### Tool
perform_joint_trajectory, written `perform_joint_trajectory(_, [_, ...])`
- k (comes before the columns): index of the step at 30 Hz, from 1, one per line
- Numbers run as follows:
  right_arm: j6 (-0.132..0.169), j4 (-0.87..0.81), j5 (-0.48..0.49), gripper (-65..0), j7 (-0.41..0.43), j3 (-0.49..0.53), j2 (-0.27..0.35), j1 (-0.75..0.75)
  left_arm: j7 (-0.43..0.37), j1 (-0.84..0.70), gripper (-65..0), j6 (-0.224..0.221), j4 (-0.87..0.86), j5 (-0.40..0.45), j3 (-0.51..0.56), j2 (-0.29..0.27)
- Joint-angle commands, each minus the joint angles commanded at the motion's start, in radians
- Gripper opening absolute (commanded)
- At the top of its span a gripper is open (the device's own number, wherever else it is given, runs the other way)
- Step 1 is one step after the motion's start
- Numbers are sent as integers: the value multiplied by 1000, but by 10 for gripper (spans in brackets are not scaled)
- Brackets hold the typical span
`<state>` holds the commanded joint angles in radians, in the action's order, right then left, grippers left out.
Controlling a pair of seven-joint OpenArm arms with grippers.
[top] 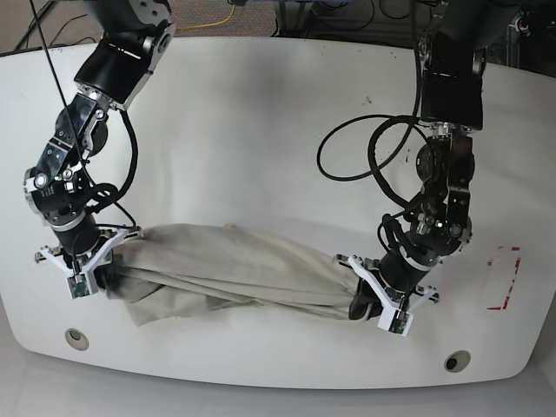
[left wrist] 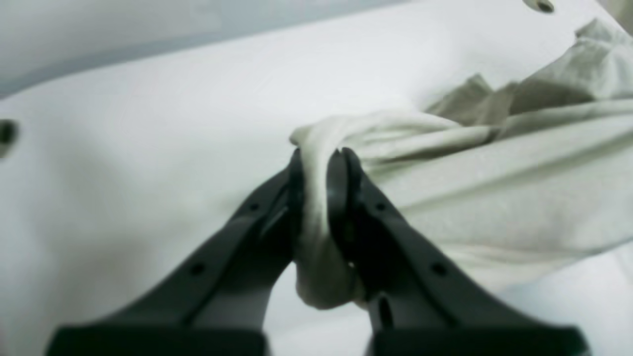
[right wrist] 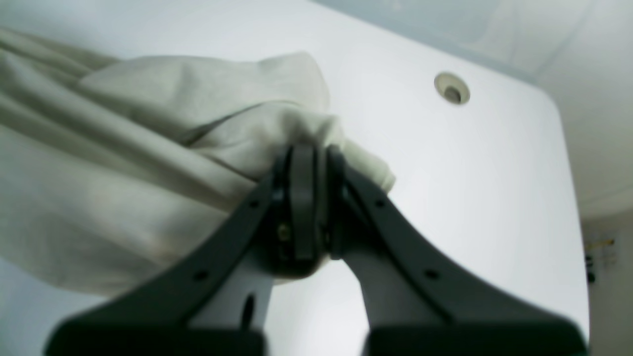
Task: Layout the t-shirt on the table in an organized manner, then fold the t-shirt properly
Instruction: 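Lift the shirt with both grippers and pull it apart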
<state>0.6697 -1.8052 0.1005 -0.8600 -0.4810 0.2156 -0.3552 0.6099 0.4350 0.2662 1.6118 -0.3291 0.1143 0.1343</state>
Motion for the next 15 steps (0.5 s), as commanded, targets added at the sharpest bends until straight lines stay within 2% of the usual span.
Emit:
perform_joint_trajectory(4, [0,0,0,-650,-23,0,8,-87,57,48,-650,81,95,2,-98,-3])
perform_joint_trajectory(6, [0,0,-3,-650,-23,0,12,-123,77,72,-650,103,135,2,-120,-5])
perform_joint_trajectory(12, [-5,0,0,-650,-25,68,69,-233,144,178,-649,110,233,3,-164,-3])
perform_joint_trajectory(15, [-9,6,-5,-650,-25,107,87,-298,144,236,-647,110,235,3,-183,0])
